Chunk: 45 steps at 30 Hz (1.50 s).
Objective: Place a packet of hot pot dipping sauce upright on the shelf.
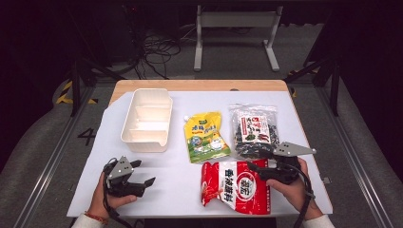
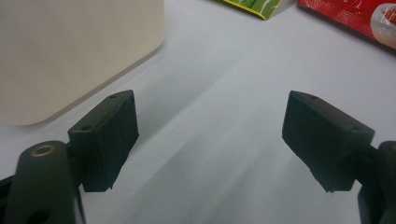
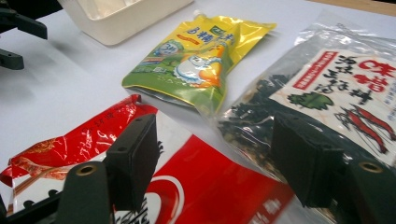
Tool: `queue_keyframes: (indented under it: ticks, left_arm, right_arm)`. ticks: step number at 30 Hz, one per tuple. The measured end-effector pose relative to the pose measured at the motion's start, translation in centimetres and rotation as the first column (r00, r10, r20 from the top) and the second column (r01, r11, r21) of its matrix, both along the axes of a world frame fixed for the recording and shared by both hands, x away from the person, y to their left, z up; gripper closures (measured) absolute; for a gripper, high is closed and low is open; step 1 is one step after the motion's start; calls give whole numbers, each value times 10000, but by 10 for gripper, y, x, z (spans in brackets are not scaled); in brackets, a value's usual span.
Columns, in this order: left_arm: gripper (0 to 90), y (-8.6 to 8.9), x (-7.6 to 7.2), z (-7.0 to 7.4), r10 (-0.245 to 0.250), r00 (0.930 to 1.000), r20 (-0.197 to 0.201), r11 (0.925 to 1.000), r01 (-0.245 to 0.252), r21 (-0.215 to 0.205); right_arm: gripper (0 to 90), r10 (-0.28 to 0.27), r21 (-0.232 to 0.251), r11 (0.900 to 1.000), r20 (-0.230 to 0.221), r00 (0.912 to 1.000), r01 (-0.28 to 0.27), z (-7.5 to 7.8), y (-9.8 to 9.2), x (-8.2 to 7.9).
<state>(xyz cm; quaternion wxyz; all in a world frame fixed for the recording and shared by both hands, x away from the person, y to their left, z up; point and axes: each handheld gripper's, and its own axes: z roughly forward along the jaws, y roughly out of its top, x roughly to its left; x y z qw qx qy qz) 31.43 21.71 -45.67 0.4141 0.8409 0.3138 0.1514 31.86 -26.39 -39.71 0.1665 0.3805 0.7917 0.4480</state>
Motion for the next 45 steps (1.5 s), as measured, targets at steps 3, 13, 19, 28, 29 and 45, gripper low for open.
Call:
queue_keyframes:
  ticks: [3,13,19,28,29,45]
  left_arm:
    - [192,1,-1,-1,9,10000,-10,10000,-9,45]
    - [196,2,-5,-1,-40,10000,-48,10000,40,60]
    - [196,0,-7,-2,-141,9998,-110,9998,142,108]
    - [196,-5,-6,-3,-223,9997,-132,9994,227,256]
    - [195,-5,-5,-3,-251,9996,-133,9993,255,281]
    - [185,-31,10,8,-1021,9948,-28,9948,1021,48]
  right_arm:
    - [330,159,-89,9998,-68,9999,-159,1,7,3]
    - [296,701,-538,9960,-134,9975,-707,-1,21,2]
    - [275,150,-890,9959,-227,9996,-170,-3,3,-15]
    - [172,-979,-346,9948,-697,9927,957,-9,-31,-40]
    - [172,-948,-229,9954,-856,9918,932,-10,-33,-43]
    - [838,1716,-765,9783,-2230,9596,-1927,-27,-7,-27]
